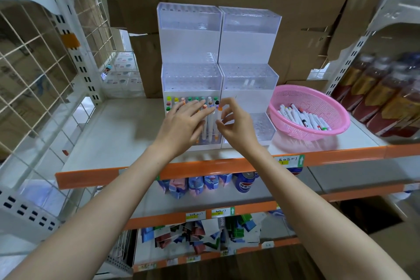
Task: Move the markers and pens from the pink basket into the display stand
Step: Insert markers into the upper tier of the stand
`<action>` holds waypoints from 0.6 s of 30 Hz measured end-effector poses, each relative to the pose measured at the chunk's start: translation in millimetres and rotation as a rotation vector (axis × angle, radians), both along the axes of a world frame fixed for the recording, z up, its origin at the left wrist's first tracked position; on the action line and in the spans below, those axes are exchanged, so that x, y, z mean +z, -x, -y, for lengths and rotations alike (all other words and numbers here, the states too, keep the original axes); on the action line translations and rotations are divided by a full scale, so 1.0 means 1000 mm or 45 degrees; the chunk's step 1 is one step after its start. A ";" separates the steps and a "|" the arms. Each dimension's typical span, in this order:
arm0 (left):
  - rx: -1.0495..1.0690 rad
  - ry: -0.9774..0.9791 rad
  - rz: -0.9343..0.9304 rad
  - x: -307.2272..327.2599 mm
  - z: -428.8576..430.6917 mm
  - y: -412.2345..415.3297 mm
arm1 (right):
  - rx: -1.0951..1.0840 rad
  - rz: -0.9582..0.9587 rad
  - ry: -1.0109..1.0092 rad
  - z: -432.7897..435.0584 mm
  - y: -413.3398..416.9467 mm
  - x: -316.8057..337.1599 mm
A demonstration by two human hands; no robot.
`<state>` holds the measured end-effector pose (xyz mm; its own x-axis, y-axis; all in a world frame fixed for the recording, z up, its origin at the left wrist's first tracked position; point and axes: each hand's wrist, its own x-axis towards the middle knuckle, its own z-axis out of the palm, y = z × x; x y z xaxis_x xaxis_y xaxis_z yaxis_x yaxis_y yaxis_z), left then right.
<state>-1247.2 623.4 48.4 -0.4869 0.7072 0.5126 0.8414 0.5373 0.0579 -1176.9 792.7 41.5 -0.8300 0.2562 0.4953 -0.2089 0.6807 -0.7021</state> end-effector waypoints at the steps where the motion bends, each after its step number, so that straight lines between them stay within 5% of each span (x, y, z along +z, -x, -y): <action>1: 0.000 0.003 0.007 0.000 0.000 0.000 | 0.004 0.016 -0.023 0.000 0.000 0.000; 18: 0.022 0.014 0.040 0.003 -0.002 0.000 | -0.099 -0.093 -0.165 -0.006 0.003 -0.005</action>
